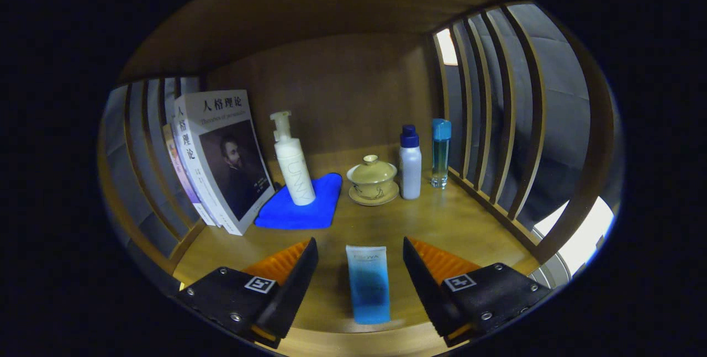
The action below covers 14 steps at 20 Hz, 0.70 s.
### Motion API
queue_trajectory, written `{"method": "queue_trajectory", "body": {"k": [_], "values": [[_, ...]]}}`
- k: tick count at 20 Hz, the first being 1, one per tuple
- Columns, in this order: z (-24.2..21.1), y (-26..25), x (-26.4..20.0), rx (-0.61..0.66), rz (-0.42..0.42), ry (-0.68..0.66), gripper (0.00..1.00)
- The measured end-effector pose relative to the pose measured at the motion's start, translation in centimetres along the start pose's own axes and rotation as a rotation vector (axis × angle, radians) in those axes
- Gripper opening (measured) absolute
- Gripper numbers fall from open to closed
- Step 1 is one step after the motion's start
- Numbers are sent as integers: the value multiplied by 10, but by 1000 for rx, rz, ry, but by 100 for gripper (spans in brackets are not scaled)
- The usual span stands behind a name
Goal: Pull open the drawer, take out the items inside it, and place them on the countertop above the cabinet.
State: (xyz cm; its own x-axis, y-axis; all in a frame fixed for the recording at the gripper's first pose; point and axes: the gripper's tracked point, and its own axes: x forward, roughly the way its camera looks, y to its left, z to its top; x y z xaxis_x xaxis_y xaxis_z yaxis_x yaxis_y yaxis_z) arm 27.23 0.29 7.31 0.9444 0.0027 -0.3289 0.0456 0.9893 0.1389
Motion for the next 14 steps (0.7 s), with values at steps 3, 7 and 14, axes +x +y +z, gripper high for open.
{"method": "queue_trajectory", "body": {"k": [3,7,14], "values": [[10,0,-27,0,-6,-67,94],[15,7,-68,13,-7,-156,95],[19,24,-141,-28,-6,-289,94]]}}
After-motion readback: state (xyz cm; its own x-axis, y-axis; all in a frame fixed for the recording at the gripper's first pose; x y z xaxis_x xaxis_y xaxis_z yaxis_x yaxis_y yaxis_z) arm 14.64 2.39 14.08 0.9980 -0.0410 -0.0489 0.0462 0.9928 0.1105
